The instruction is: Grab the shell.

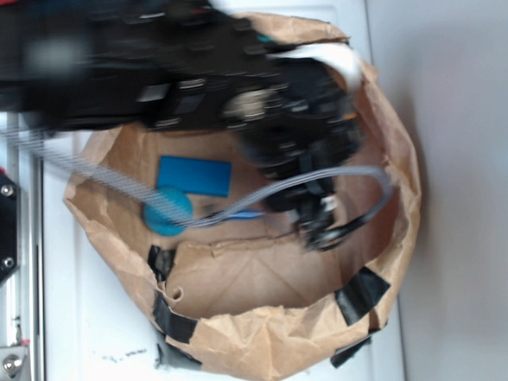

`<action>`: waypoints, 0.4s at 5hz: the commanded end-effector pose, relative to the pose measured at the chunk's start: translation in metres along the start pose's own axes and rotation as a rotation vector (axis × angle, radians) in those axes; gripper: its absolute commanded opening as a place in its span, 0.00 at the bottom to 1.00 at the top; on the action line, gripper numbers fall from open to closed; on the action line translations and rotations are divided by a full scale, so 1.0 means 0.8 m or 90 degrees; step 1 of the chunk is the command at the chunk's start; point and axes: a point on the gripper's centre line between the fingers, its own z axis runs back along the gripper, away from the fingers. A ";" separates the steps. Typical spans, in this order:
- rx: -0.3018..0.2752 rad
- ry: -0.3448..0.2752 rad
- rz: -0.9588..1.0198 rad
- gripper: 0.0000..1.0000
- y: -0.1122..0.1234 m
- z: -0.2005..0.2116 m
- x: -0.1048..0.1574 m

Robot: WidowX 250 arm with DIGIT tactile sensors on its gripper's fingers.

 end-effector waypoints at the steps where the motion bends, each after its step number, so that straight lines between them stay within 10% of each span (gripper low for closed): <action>1: -0.015 0.012 -0.007 1.00 -0.004 0.006 0.001; 2: -0.012 0.088 0.023 1.00 -0.009 -0.003 -0.008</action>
